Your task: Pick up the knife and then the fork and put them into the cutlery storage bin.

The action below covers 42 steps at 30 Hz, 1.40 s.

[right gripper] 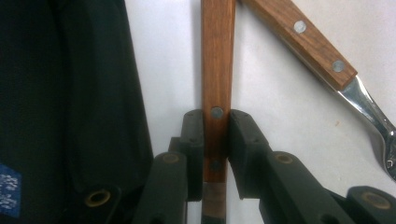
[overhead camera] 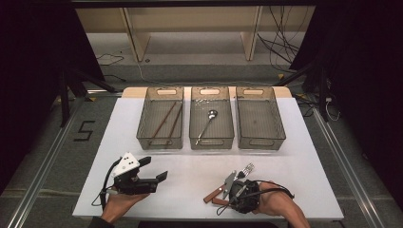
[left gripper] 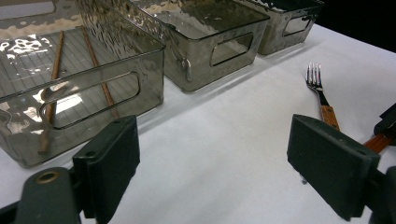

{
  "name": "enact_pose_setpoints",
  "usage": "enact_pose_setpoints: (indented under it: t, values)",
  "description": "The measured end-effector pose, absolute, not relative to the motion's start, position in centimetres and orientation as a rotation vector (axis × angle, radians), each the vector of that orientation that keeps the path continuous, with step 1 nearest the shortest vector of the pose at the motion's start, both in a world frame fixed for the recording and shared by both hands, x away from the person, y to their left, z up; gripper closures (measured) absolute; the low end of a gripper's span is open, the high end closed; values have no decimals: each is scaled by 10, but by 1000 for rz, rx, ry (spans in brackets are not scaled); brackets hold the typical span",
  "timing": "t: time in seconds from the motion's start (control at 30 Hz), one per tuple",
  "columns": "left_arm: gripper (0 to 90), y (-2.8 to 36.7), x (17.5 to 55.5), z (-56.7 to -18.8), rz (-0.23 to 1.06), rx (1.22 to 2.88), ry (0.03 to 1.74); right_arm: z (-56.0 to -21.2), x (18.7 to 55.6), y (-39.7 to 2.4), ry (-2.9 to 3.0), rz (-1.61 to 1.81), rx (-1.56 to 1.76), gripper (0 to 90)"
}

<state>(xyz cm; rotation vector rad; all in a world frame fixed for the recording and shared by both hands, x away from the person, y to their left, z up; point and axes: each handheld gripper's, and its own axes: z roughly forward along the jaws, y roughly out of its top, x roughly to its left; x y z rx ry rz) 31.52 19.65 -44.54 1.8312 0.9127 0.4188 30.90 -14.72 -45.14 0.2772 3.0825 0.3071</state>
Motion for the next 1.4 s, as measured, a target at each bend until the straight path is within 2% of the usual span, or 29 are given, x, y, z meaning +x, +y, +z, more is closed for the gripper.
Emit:
enact_pose_setpoints:
  t: [0.73, 1.4]
  values:
    - [166, 197, 315, -445, 420, 1823, 918, -438, 316, -157, 3005, 446, 438, 771]
    - [166, 197, 315, -445, 419, 1822, 919, -412, 328, -183, 2885, 727, 627, 772]
